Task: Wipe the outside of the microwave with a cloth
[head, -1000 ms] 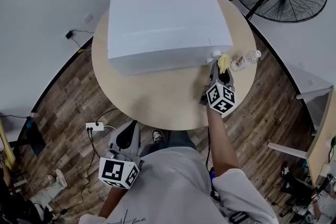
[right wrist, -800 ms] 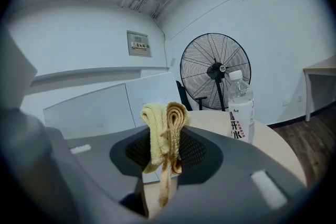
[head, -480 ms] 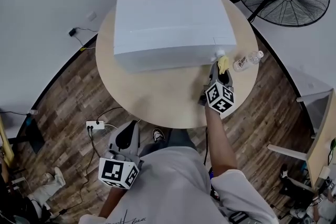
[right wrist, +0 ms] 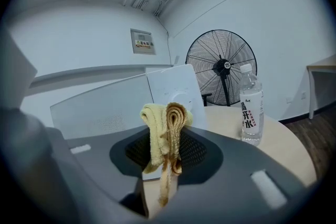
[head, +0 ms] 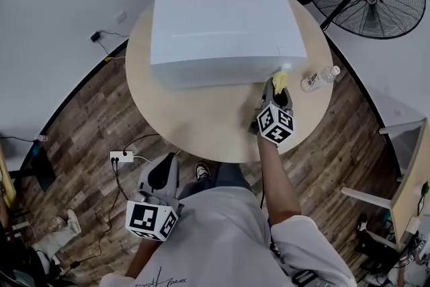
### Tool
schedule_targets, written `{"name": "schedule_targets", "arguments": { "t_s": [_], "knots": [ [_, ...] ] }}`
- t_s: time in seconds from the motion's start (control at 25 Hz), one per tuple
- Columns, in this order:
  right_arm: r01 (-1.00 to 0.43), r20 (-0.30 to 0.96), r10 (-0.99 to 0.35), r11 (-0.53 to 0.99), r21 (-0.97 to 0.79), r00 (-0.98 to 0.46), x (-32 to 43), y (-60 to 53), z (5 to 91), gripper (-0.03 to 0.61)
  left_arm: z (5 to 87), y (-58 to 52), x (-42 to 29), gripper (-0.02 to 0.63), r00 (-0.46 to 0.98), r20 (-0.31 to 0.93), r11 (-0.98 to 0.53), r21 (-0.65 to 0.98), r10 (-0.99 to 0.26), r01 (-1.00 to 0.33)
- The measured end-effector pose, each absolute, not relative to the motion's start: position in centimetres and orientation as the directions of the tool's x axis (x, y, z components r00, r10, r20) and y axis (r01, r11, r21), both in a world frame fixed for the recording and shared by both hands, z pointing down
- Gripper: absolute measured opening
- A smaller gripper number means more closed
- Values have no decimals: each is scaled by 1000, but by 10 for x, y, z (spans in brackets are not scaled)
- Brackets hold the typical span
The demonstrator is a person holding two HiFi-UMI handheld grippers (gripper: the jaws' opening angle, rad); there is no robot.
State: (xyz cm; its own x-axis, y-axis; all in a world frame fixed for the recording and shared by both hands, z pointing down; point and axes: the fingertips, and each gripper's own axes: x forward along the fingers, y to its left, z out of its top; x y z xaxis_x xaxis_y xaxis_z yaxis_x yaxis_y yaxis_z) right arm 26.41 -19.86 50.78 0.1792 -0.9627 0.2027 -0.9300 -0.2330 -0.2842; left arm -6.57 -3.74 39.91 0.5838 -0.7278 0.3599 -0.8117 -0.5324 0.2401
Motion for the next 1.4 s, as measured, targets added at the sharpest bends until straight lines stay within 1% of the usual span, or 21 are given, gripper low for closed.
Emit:
{"name": "schedule_targets", "arguments": {
  "t_s": [0.48,0.84,1.4],
  "knots": [
    [-965,189,-978,-134,-226,92,207,-216,499,123,397,-36,-73,-9,568,359,-515,240,-741,-823],
    [-974,195,-981,-44,-220,0,161,-220,502,123,401,-31,-85,-9,546,363,-485,250,-755,-838],
    [-972,195,-975,56,-229,-102,107,-225,503,123,405,-23,-109,-9,508,361,-437,263,-782,-860]
  ]
}}
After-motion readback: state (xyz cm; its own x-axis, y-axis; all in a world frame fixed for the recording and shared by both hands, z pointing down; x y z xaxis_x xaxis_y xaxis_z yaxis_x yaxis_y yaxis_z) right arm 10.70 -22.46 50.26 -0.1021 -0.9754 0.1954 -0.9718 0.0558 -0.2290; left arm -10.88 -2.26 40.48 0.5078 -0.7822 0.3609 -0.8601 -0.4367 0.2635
